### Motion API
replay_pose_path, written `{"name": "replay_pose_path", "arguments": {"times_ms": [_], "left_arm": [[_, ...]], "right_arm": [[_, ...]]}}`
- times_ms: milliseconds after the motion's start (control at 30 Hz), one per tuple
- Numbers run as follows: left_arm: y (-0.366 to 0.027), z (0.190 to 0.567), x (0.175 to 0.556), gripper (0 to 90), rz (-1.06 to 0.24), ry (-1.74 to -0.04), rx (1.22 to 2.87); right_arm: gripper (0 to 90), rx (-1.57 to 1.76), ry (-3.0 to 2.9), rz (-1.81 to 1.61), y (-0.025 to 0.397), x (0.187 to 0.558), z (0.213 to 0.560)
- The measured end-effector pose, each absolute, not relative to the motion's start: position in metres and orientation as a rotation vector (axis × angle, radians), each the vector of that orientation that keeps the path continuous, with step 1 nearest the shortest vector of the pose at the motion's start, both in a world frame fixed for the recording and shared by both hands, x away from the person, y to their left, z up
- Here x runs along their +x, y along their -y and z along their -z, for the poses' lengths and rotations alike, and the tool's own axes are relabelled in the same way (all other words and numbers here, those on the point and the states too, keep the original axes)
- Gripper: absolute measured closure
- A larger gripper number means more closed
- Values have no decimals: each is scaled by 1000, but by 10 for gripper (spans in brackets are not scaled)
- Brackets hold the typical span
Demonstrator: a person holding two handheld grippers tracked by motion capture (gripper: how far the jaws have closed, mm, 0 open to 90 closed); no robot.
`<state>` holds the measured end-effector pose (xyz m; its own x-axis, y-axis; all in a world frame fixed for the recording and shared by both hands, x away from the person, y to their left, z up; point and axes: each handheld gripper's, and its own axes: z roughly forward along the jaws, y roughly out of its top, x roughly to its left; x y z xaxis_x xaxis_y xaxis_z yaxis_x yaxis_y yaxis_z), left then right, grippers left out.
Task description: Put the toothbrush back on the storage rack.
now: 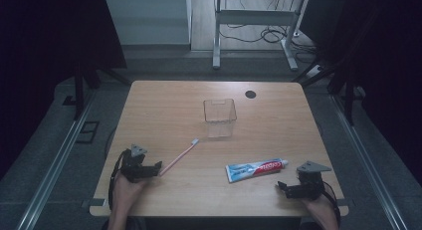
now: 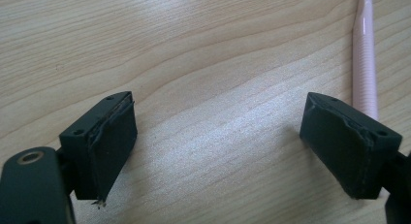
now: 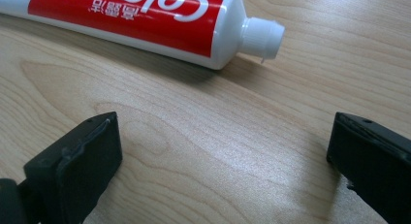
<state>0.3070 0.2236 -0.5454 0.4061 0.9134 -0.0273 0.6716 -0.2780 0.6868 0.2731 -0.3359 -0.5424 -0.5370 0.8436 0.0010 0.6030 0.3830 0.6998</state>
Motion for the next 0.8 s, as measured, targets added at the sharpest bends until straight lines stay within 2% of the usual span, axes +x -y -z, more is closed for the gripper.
{"name": "replay_pose_path", "arguments": {"times_ms": [800], "left_arm": [[-224, 545, 307, 135, -500, -1341, 2043]], "right_arm": [[0, 1252, -2297, -938, 336, 274, 542]]}}
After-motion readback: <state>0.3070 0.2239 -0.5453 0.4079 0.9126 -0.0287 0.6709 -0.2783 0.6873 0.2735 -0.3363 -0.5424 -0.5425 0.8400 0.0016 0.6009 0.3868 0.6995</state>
